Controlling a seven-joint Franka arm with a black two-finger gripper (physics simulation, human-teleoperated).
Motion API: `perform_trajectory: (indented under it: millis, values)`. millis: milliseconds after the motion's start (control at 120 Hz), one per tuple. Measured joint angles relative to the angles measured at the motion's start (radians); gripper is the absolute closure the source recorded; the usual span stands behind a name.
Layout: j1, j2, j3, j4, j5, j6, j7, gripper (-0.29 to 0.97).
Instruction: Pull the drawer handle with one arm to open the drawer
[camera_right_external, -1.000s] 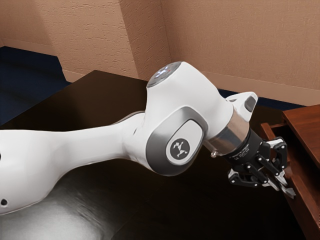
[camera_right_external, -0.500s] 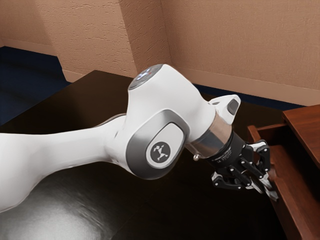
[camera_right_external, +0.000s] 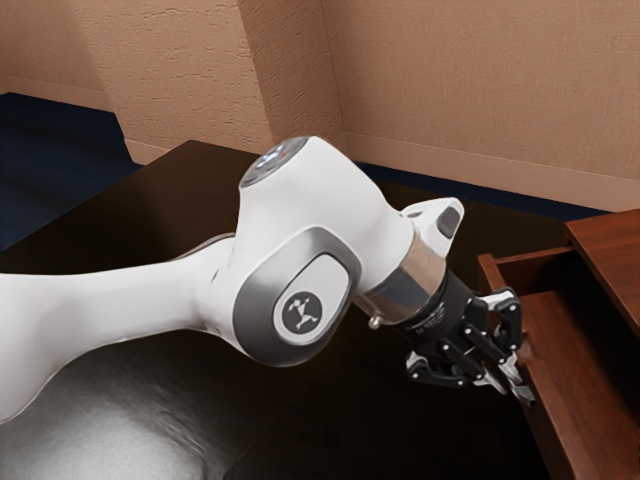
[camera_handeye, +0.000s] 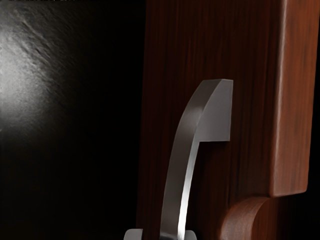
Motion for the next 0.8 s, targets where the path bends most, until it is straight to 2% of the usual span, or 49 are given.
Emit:
perform_trajectory:
  millis: [400, 567, 600, 683, 800]
  values:
    - [-0.008, -0.07, 0.008, -0.072, 0.003, 0.001, 0.003, 0.7]
    - [-0.005, -0.148, 0.015, -0.119, 0.007, 0.0, 0.004, 0.7]
    - [0.002, -0.164, 0.015, -0.122, 0.01, -0.003, 0.004, 0.66]
    - [0.018, -0.206, 0.015, -0.119, 0.035, -0.015, 0.004, 0.48]
    - [0.056, -0.294, 0.013, -0.083, 0.087, -0.087, 0.003, 0.28]
